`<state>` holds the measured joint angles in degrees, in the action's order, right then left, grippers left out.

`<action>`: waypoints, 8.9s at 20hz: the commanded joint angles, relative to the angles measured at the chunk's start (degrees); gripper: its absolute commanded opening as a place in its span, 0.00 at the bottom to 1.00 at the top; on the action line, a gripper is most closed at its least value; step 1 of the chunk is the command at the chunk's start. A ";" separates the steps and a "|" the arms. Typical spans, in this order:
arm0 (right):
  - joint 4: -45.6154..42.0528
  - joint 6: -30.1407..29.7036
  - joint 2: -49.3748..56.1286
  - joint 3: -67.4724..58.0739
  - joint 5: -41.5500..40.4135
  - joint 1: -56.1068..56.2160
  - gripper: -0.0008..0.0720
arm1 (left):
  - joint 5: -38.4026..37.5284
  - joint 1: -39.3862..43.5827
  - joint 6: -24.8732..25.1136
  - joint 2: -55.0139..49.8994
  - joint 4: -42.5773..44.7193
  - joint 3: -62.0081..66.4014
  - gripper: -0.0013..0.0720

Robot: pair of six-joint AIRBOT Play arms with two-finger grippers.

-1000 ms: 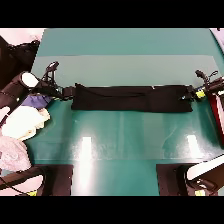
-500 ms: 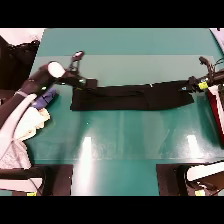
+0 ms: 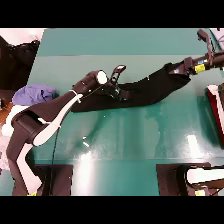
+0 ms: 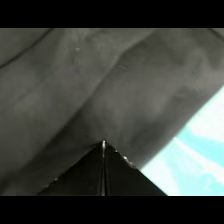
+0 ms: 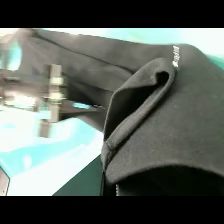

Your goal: Fold the shirts.

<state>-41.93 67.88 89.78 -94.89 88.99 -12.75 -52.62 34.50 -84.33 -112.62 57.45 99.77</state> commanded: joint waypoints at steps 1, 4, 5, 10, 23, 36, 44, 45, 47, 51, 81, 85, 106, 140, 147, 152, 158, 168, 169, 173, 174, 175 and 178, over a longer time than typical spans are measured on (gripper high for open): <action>0.87 1.79 -0.52 -3.87 0.04 4.87 0.03 | 1.07 0.66 -1.25 -3.45 -0.87 1.92 0.05; 0.85 2.16 -0.52 -5.40 0.04 8.68 0.04 | 0.22 -0.31 -1.20 -3.45 -0.90 4.07 0.05; 0.96 2.16 -0.52 -6.16 -0.02 9.77 0.03 | -1.64 -0.90 -1.16 -3.43 -0.72 5.81 0.05; 1.44 2.19 -0.50 -10.75 -1.86 15.98 0.03 | -16.74 -6.05 -0.96 -3.04 5.99 20.17 0.05; 1.79 2.19 12.46 -18.97 -14.97 37.64 0.03 | -28.68 -25.94 0.81 21.49 14.56 20.63 0.05; 11.93 -6.88 27.87 -23.91 -28.28 50.60 0.67 | -31.82 -26.69 0.76 25.77 16.70 16.24 0.05; -6.38 -1.68 13.51 -5.03 -15.10 32.85 0.66 | -30.12 -26.69 0.79 25.77 16.74 16.24 0.05; -6.01 -1.27 12.37 -2.05 -15.30 29.40 0.67 | -29.77 -26.69 0.79 25.77 16.72 16.24 0.05; -4.98 0.26 11.80 1.92 -15.21 23.82 0.96 | -29.20 -26.67 0.79 25.77 16.70 16.24 0.05; 1.16 1.62 14.84 7.45 -15.69 18.16 0.99 | -29.22 -26.67 0.79 25.77 16.70 16.22 0.05; -6.71 0.68 0.70 -3.26 -20.59 -13.62 0.04 | -31.08 -26.67 1.79 25.77 13.84 16.24 0.05; -6.60 -0.02 0.85 -3.28 -24.74 -22.62 0.04 | -32.79 -26.67 1.75 25.77 9.90 16.24 0.05; -5.60 -12.98 1.29 -22.82 -50.27 -31.36 0.04 | -44.70 -26.38 -1.20 25.77 8.04 16.24 0.05; -31.76 12.90 -15.69 -2.86 9.75 -53.68 0.83 | -44.26 -26.38 3.41 25.77 5.68 16.24 0.05; -43.28 17.84 -16.94 -12.66 10.43 -53.66 0.79 | -44.28 -26.38 3.82 25.77 5.27 16.24 0.05; -37.24 19.54 -16.92 -19.85 9.60 -51.87 0.79 | -43.82 -26.38 3.82 25.77 5.11 16.24 0.05; -17.46 19.80 -16.94 -20.87 9.79 -35.21 0.77 | -43.04 -26.38 3.76 25.77 4.85 16.24 0.05; -17.81 19.74 -16.90 -20.87 7.91 2.01 0.04 | -41.81 -26.38 3.76 25.77 5.07 16.24 0.05; -17.79 19.74 -16.90 -20.87 7.41 3.98 0.04 | -41.62 -26.38 3.76 25.77 5.07 16.24 0.05; -17.81 19.71 -16.90 -20.87 4.76 9.31 0.04 | -39.28 -26.38 3.76 25.77 5.05 16.24 0.05; -17.81 19.71 -16.90 -20.87 4.28 10.05 0.04 | -38.58 -26.38 3.76 25.77 5.07 16.24 0.05; -17.81 19.74 -16.90 -20.87 4.02 10.51 0.04 | -37.73 -26.38 3.76 25.77 5.07 16.24 0.05; -17.77 19.74 -16.90 -20.87 4.57 10.75 0.04 | -35.23 -26.38 3.76 25.77 5.07 16.24 0.05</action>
<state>-59.81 87.57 72.84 -115.70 93.86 -3.33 -90.39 8.14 -80.58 -86.85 62.48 116.01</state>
